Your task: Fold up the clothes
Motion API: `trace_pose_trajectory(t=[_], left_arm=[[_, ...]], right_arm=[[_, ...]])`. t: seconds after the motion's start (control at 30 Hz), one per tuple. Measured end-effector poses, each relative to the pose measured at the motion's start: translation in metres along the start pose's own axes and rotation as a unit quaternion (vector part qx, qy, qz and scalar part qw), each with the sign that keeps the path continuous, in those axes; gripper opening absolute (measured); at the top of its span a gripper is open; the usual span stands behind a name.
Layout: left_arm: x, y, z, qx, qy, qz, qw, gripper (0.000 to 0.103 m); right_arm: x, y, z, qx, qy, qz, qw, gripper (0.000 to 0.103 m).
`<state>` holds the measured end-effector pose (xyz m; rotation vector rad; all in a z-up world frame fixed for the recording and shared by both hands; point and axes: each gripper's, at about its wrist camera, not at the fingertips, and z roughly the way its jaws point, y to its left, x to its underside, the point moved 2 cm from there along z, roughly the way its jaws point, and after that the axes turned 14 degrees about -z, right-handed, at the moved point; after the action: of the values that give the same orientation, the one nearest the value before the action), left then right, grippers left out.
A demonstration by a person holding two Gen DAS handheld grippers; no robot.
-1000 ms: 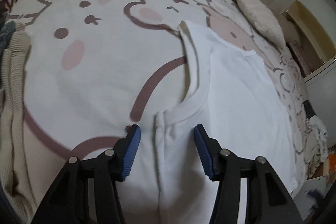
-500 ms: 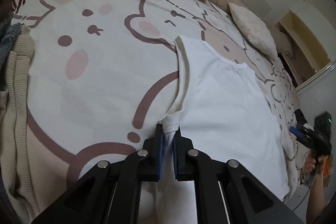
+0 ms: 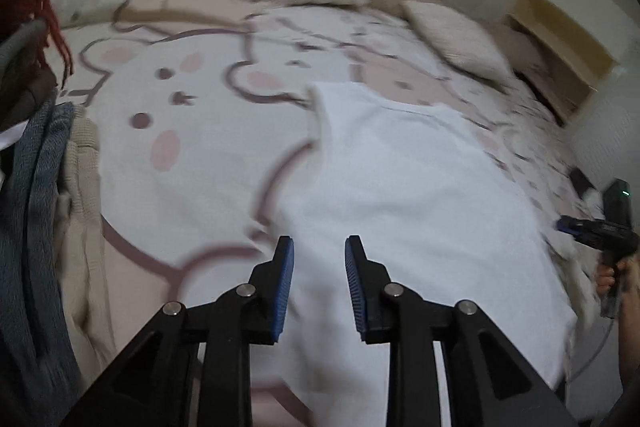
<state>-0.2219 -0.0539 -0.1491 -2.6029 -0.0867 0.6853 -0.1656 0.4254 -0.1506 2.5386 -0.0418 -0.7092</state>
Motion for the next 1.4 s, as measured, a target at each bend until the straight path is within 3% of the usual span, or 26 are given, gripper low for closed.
trace_pose_trajectory(t=[0.1,0.2,0.27,0.37,0.53,0.63,0.77,0.83,0.9,0.93,0.97,1.03,1.1,1.13,1.27,1.33,1.4], left_arm=[[0.034,-0.017,-0.018,0.036,0.024,0.02,0.9989,0.026],[0.073,-0.026,-0.024,0.043,0.056,0.043,0.9966,0.026],[0.094,-0.024,-0.024,0.03,0.074,0.051,0.9955,0.026],[0.124,-0.007,-0.02,-0.002,0.098,0.047,0.9941,0.026],[0.139,0.006,-0.043,0.005,0.086,0.034,0.9957,0.026],[0.136,0.003,-0.06,0.0,0.085,0.035,0.9958,0.026],[0.097,-0.013,-0.087,0.006,0.047,0.036,0.9982,0.03],[0.075,-0.021,-0.093,0.005,0.028,0.033,0.9991,0.055],[0.044,-0.036,-0.096,0.001,0.003,0.047,0.9989,0.057],[0.029,-0.045,-0.094,-0.009,-0.008,0.063,0.9979,0.057],[0.014,-0.053,-0.092,-0.019,-0.019,0.079,0.9965,0.057],[-0.007,-0.066,-0.085,-0.036,-0.032,0.11,0.9927,0.057],[-0.034,-0.081,-0.069,-0.059,-0.04,0.152,0.9859,0.057],[-0.045,-0.088,-0.058,-0.073,-0.048,0.179,0.98,0.057],[-0.077,-0.1,-0.014,-0.113,-0.063,0.27,0.9541,0.057],[-0.091,-0.103,0.01,-0.128,-0.064,0.309,0.9402,0.057],[-0.103,-0.103,0.037,-0.12,-0.043,0.328,0.9359,0.057]], right_arm=[[0.036,0.032,-0.006,-0.029,0.038,-0.035,0.998,0.022],[0.077,0.05,-0.001,-0.032,0.075,-0.058,0.995,0.022],[0.1,0.047,0.005,-0.012,0.096,-0.057,0.994,0.022],[0.125,0.033,-0.005,-0.025,0.066,-0.025,0.997,0.022],[0.152,0.029,-0.032,-0.014,0.061,-0.017,0.998,0.022],[0.148,0.037,-0.047,-0.002,0.067,-0.022,0.997,0.022],[0.1,0.052,-0.078,0.011,0.007,-0.054,0.998,0.024],[0.067,0.058,-0.093,0.016,-0.02,-0.079,0.997,0.025],[0.035,0.068,-0.098,0.055,-0.026,-0.118,0.991,0.052],[0.02,0.075,-0.098,0.086,-0.031,-0.151,0.984,0.084],[0.005,0.083,-0.098,0.117,-0.036,-0.184,0.975,0.092],[-0.026,0.097,-0.089,0.16,-0.03,-0.255,0.953,0.092],[-0.05,0.1,-0.078,0.181,-0.02,-0.292,0.939,0.092],[-0.061,0.102,-0.072,0.19,-0.015,-0.309,0.932,0.092],[-0.107,0.113,-0.029,0.245,-0.004,-0.399,0.883,0.092],[-0.121,0.113,-0.008,0.245,0.004,-0.421,0.873,0.092],[-0.136,0.113,0.014,0.243,0.013,-0.443,0.863,0.091]])
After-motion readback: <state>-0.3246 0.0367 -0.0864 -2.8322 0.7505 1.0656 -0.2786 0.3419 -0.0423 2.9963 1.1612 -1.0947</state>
